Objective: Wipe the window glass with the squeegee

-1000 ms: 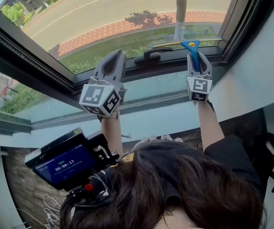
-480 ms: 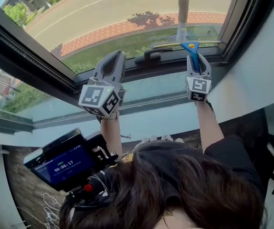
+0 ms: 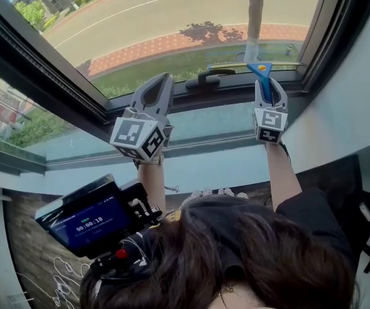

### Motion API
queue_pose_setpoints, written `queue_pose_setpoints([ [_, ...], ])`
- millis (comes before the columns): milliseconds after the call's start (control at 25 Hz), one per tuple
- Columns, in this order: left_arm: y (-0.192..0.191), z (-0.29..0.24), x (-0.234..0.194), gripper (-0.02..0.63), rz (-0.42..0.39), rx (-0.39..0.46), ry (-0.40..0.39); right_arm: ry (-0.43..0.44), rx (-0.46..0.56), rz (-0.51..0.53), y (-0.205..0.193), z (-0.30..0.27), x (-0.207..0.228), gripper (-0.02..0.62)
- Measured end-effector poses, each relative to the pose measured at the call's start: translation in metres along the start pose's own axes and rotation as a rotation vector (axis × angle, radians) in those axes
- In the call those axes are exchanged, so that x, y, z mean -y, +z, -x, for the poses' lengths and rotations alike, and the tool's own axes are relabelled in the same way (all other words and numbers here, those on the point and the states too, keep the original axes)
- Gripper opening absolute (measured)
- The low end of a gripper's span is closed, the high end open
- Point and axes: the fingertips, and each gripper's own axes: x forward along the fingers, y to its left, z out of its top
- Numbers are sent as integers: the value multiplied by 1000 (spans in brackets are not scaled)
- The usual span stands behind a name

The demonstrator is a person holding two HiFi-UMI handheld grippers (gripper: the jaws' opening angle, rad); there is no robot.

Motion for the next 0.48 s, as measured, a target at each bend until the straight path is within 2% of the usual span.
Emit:
queue_pose_setpoints([
  [240,-3,7,-10,2,29,6,34,0,3,-7,25,6,-6,140],
  [480,-2,18,-10,2,-1,-2,69,54,-5,-14,51,5,-18,140],
])
